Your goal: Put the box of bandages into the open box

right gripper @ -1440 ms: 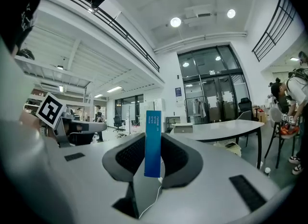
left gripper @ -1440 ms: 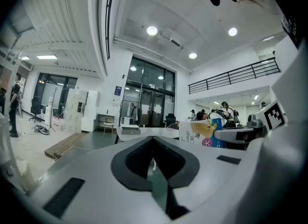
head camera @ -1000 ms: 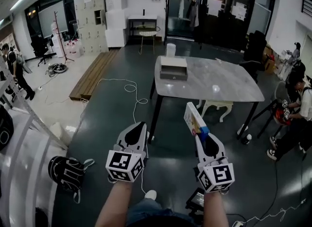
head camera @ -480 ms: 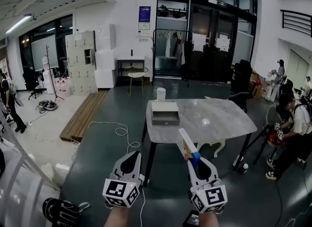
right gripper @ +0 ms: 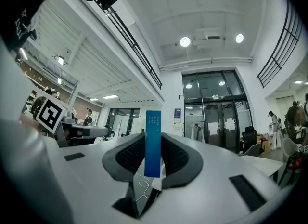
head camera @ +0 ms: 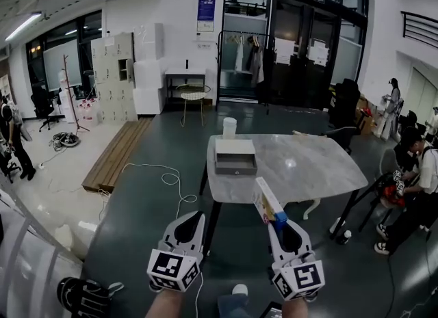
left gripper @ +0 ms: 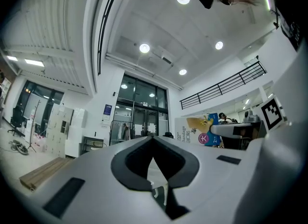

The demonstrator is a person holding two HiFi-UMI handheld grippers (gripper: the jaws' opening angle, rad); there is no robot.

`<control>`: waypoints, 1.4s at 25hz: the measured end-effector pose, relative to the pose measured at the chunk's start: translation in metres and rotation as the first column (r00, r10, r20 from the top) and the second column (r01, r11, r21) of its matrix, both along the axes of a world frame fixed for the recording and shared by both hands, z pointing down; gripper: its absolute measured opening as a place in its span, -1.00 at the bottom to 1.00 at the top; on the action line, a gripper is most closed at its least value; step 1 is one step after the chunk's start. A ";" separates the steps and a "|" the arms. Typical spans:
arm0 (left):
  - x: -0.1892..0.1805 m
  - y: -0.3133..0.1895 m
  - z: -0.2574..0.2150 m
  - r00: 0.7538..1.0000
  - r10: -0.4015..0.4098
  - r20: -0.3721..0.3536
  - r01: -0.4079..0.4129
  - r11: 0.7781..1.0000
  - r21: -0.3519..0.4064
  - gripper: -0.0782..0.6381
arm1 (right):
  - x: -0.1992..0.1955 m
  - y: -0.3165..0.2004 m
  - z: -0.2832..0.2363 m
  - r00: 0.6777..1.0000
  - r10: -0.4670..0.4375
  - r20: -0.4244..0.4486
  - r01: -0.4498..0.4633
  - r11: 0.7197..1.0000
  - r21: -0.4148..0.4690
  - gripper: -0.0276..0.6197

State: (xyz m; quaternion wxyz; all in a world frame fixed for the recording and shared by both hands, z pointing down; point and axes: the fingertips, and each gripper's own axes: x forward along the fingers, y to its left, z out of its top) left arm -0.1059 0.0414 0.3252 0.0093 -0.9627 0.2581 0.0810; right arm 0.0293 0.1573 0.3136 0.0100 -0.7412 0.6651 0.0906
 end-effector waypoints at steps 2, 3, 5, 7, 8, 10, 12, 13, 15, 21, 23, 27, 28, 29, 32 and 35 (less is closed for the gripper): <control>0.013 -0.014 -0.006 1.000 -0.009 0.003 0.009 1.000 0.006 -0.75 | 0.014 -0.015 -0.003 1.000 -0.006 0.002 0.006 1.000 -0.006 -0.59; 0.019 -0.021 -0.011 1.000 -0.014 0.007 0.014 1.000 0.010 -0.75 | 0.021 -0.023 -0.006 1.000 -0.007 0.008 0.007 1.000 -0.006 -0.59; 0.030 -0.037 -0.015 1.000 -0.025 0.014 0.025 1.000 0.016 -0.75 | 0.036 -0.039 -0.008 1.000 -0.011 0.017 0.011 1.000 -0.003 -0.59; 0.042 -0.050 -0.002 0.999 -0.039 0.017 0.039 0.999 0.017 -0.75 | 0.050 -0.055 0.005 1.000 -0.022 0.017 0.022 1.000 -0.002 -0.59; 0.049 -0.057 0.007 0.999 -0.046 0.019 0.046 0.999 0.016 -0.75 | 0.058 -0.062 0.014 0.999 -0.028 0.015 0.028 1.000 -0.001 -0.59; 0.067 -0.077 0.010 0.998 -0.059 0.022 0.059 0.998 0.016 -0.75 | 0.076 -0.083 0.016 0.999 -0.041 0.011 0.041 0.999 0.002 -0.59; 0.086 -0.100 -0.003 0.997 -0.068 0.025 0.068 0.998 0.011 -0.75 | 0.095 -0.107 0.003 0.998 -0.053 0.019 0.053 0.999 0.000 -0.59; 0.095 -0.110 -0.008 0.997 -0.073 0.025 0.073 0.997 0.006 -0.75 | 0.104 -0.117 -0.001 0.998 -0.060 0.028 0.060 0.998 -0.003 -0.59; 0.114 -0.125 -0.011 0.996 -0.082 0.027 0.083 0.997 -0.002 -0.75 | 0.121 -0.135 -0.002 0.996 -0.075 0.041 0.076 0.997 -0.010 -0.59; 0.159 -0.172 -0.009 0.993 -0.116 0.034 0.116 0.993 -0.007 -0.75 | 0.160 -0.187 0.005 0.991 -0.132 0.023 0.133 0.991 -0.036 -0.59; 0.172 -0.189 -0.012 0.991 -0.132 0.026 0.133 0.991 -0.005 -0.75 | 0.173 -0.205 0.003 0.989 -0.145 0.017 0.145 0.989 -0.037 -0.59; 0.195 -0.215 -0.017 0.988 -0.156 0.012 0.156 0.988 0.014 -0.75 | 0.200 -0.234 0.001 0.986 -0.167 0.010 0.167 0.986 -0.025 -0.59; 0.199 -0.220 -0.017 0.987 -0.162 0.012 0.162 0.987 0.017 -0.75 | 0.205 -0.239 0.001 0.985 -0.170 0.012 0.170 0.985 -0.023 -0.59; 0.201 -0.225 -0.017 0.986 -0.167 0.012 0.167 0.986 0.019 -0.75 | 0.209 -0.244 0.002 0.985 -0.173 0.015 0.174 0.985 -0.022 -0.59; 0.202 -0.237 -0.012 0.983 -0.186 0.014 0.185 0.983 0.011 -0.75 | 0.215 -0.257 0.008 0.983 -0.181 0.028 0.182 0.983 -0.028 -0.59; 0.200 -0.248 -0.005 0.980 -0.197 0.026 0.197 0.980 -0.009 -0.75 | 0.218 -0.269 0.015 0.981 -0.185 0.054 0.187 0.982 -0.040 -0.59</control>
